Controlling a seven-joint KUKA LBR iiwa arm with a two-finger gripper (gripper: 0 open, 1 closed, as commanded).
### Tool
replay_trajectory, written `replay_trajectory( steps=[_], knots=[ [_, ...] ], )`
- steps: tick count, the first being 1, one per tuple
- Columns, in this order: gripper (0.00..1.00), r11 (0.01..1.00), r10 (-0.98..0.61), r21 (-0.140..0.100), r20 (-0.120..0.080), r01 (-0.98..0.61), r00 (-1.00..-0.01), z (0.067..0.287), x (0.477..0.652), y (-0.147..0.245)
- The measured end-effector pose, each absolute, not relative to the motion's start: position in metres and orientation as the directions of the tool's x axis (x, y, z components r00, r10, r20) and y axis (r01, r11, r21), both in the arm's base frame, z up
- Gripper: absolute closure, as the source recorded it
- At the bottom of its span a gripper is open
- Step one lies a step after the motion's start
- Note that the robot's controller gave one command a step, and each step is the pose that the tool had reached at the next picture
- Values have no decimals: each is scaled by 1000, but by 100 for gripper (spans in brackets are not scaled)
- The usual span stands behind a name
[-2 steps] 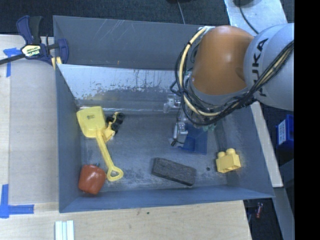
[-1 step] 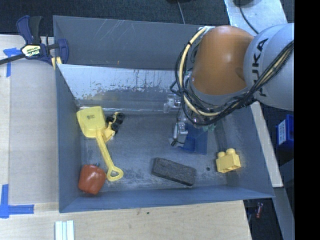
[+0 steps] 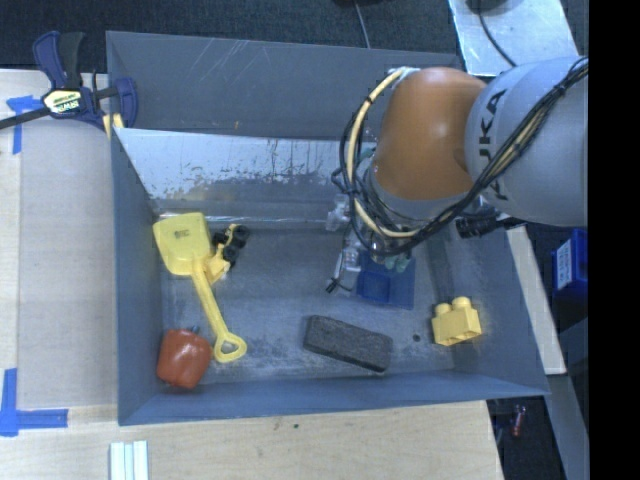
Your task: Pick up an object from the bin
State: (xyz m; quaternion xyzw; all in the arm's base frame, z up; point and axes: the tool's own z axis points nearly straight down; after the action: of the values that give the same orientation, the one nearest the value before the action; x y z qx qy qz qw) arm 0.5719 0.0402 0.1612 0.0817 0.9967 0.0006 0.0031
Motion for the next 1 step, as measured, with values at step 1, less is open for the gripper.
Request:
replay_trajectory(
  steps=[1],
  knots=[
    [0,973,233,2,-7,233,-972,158,575,38]
  ],
)
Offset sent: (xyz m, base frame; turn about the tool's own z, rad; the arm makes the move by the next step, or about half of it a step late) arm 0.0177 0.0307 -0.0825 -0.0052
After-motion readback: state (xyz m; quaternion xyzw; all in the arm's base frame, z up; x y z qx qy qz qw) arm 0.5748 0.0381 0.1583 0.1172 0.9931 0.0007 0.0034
